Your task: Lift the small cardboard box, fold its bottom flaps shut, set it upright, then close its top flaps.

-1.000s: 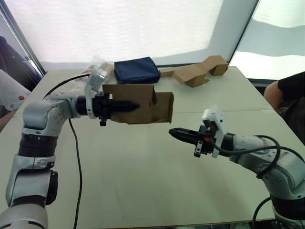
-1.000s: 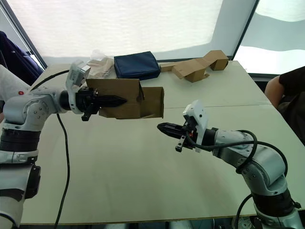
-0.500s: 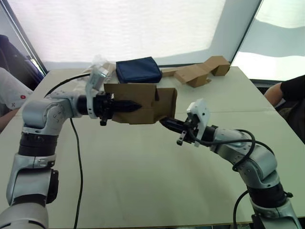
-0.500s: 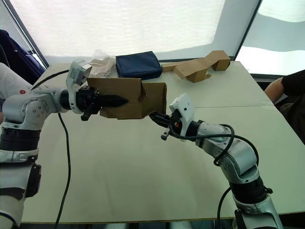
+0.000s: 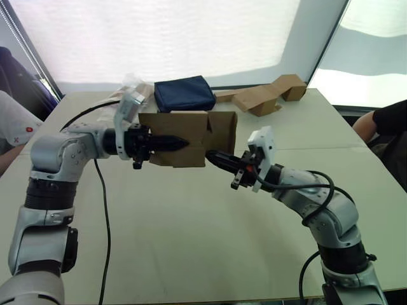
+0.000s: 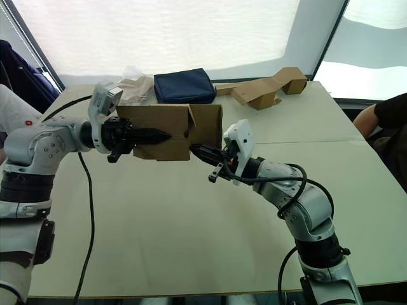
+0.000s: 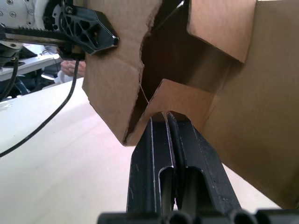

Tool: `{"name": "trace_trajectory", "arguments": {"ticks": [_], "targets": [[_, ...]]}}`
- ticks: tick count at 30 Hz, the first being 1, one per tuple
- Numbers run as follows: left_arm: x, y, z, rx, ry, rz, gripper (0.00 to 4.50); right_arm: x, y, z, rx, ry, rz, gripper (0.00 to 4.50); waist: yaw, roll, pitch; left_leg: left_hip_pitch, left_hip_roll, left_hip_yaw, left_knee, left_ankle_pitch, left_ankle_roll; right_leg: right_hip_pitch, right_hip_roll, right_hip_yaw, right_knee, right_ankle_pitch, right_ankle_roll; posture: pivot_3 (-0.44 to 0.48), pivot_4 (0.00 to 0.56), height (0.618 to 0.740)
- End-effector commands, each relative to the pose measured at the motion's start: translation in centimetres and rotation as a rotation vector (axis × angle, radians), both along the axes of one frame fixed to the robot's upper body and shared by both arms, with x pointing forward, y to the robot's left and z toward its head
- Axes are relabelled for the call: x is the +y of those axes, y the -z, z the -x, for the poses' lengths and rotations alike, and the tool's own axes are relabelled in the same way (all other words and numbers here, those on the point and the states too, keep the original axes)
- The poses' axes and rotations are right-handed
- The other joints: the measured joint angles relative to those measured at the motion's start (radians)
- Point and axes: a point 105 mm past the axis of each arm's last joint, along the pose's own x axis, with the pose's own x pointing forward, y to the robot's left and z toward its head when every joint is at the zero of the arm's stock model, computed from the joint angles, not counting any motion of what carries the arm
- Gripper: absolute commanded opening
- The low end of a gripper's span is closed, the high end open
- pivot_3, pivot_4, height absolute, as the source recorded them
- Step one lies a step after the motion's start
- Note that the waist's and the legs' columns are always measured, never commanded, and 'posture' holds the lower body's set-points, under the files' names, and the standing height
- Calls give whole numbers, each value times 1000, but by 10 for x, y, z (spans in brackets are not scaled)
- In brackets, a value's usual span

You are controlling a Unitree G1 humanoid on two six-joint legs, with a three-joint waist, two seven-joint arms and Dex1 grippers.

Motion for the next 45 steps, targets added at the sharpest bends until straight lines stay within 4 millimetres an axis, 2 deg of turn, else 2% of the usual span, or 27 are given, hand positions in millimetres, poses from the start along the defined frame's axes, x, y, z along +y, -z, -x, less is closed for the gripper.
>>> {"name": "trace_trajectory", "arguments": {"ticks": [1,8,13,17,25,30,33,35,38,40,42,45], "targets": [[2,-12,5,-56,8,13,0,9,-15,6,-65,-49,-20,48,0,0,0,0,0,0,0,0,0,0,0,0,0,0,0,0,150,740],[3,-10,5,-55,5,12,0,14,-12,3,-70,-65,-3,48,-1,0,0,0,0,0,0,0,0,0,0,0,0,0,0,0,150,740],[3,-9,5,-56,-3,15,0,11,-14,3,-87,-64,9,48,0,0,0,0,0,0,0,0,0,0,0,0,0,0,0,0,150,740],[5,-9,4,-56,-14,15,0,-3,-26,5,-106,-60,12,48,0,0,0,0,0,0,0,0,0,0,0,0,0,0,0,0,150,740],[5,-10,3,-55,-17,19,0,-42,-53,11,-93,-33,6,48,2,0,0,0,0,0,0,0,0,0,-1,0,0,0,0,0,150,740],[2,-14,2,-61,-5,34,0,-83,-67,-18,-96,172,-112,48,1,0,0,0,0,0,0,0,0,0,0,0,0,0,0,0,150,740],[0,-18,4,-60,9,50,0,-99,-58,-38,-80,292,-104,48,1,0,0,0,0,0,0,0,0,0,0,0,0,0,0,0,150,740],[0,-23,4,-56,18,72,0,-105,-40,-54,-52,369,-45,48,-1,0,0,0,0,1,0,0,0,0,0,0,0,0,0,0,150,740],[0,-32,4,-43,26,123,0,-105,-17,-67,-15,412,25,48,-2,0,0,0,0,1,0,0,0,0,0,0,0,0,0,0,150,740],[0,-33,4,-41,30,125,0,-98,-11,-71,1,396,25,48,-3,0,0,0,0,1,0,0,0,0,0,0,0,0,0,0,150,740],[-1,-33,5,-37,34,123,0,-90,-8,-72,16,361,0,48,-4,0,0,0,0,1,0,0,0,0,0,0,0,0,0,0,150,740],[-2,-32,5,-34,38,118,0,-68,-21,-61,19,227,-118,48,-3,0,0,0,0,1,0,0,0,0,0,0,1,0,0,0,150,740]]}}
